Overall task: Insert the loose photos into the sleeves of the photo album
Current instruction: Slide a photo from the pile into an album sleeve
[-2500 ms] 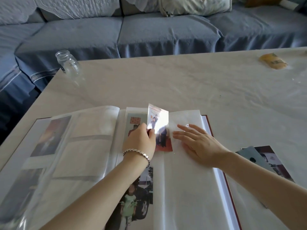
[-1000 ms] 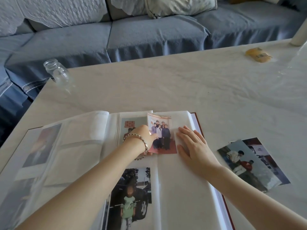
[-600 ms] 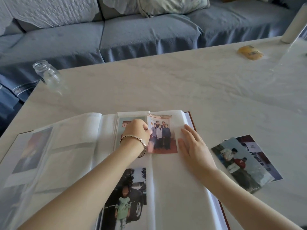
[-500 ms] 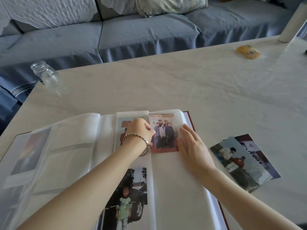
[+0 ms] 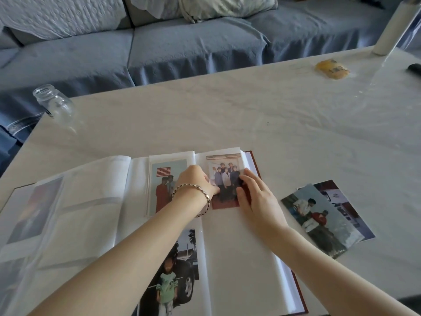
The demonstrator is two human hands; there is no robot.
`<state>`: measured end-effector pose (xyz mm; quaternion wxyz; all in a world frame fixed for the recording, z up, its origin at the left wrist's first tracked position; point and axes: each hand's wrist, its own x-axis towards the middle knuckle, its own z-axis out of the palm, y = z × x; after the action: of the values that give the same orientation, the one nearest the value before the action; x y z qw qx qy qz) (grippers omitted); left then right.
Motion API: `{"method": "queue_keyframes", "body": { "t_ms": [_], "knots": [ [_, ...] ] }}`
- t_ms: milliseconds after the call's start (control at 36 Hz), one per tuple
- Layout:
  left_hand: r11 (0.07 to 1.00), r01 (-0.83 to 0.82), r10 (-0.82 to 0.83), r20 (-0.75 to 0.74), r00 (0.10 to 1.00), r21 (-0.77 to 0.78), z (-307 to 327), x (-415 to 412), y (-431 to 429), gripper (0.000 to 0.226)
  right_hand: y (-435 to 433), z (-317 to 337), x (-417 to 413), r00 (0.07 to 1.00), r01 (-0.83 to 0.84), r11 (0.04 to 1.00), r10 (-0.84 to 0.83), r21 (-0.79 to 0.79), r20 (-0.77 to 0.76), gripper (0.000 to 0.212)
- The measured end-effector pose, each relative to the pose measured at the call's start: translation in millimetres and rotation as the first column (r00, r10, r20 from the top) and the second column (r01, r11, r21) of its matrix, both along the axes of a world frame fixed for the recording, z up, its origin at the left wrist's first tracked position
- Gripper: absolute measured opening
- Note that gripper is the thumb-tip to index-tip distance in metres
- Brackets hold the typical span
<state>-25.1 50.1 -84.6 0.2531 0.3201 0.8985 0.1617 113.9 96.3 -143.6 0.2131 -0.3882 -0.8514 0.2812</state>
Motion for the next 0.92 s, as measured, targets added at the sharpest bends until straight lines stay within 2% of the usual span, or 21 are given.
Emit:
{"method": "queue_keyframes", "body": {
  "t_ms": [83,139,250,361,444,556,583,639,694,750,833,917],
  "knots": [
    [0.998,-0.031,0.032,-0.016,0.999,0.051,-2.2,2.0,-3.6,0.049,0.3,-0.4,-0.1,1.000,0.004,1.000,-0.004,-0.013,0.002,0.038],
    [0.996,-0.039,0.039,0.006,0.999,0.084,-5.3,1.2,-6.0,0.056,0.6,-0.6,-0.1,1.000,0.003,1.000,-0.003,-0.018,0.002,0.037],
    [0.984,-0.084,0.074,0.070,0.995,0.158,-8.2,0.4,-11.2,0.058,0.5,0.1,0.2,1.000,0.013,1.000,-0.013,-0.026,0.001,0.037],
    [0.977,-0.069,0.054,0.076,0.996,0.201,-7.3,1.6,-14.8,0.050,-0.2,3.3,0.0,0.999,-0.010,1.000,0.012,-0.029,0.046,0.040],
    [0.976,0.028,-0.028,-0.003,1.000,0.218,-4.2,3.5,-19.8,0.046,-0.9,7.5,5.4,0.994,-0.047,0.998,0.042,0.047,0.103,0.036],
    [0.951,0.120,-0.056,-0.225,0.973,0.285,3.7,1.5,-41.3,0.051,3.0,12.1,29.0,0.986,0.041,0.989,-0.062,0.140,0.153,0.040],
    [0.954,0.126,-0.043,-0.293,0.955,0.273,6.5,-0.8,-48.5,0.052,5.5,14.4,37.3,0.977,0.081,0.990,-0.101,0.113,0.188,0.044],
    [0.987,0.100,-0.045,-0.371,0.927,0.129,11.1,-6.5,-63.6,0.058,13.0,19.0,54.5,0.939,0.193,0.980,-0.200,0.055,0.279,0.055],
    [0.995,0.024,-0.054,-0.331,0.942,-0.093,15.1,-10.0,-77.6,0.067,20.4,24.2,69.2,0.861,0.274,0.960,-0.272,0.059,0.430,0.072],
    [0.971,-0.031,-0.034,-0.268,0.963,-0.236,17.1,-10.9,-88.2,0.074,26.7,28.6,80.3,0.762,0.311,0.949,-0.281,0.051,0.584,0.090],
    [0.954,-0.058,-0.018,-0.252,0.967,-0.293,16.0,-9.3,-98.6,0.079,34.9,34.6,88.0,0.640,0.350,0.937,-0.232,-0.009,0.732,0.101],
    [0.961,-0.117,0.070,-0.191,0.979,-0.251,17.3,-4.8,-102.6,0.083,39.9,39.3,87.2,0.600,0.392,0.917,-0.197,-0.071,0.775,0.101]
  ]
}}
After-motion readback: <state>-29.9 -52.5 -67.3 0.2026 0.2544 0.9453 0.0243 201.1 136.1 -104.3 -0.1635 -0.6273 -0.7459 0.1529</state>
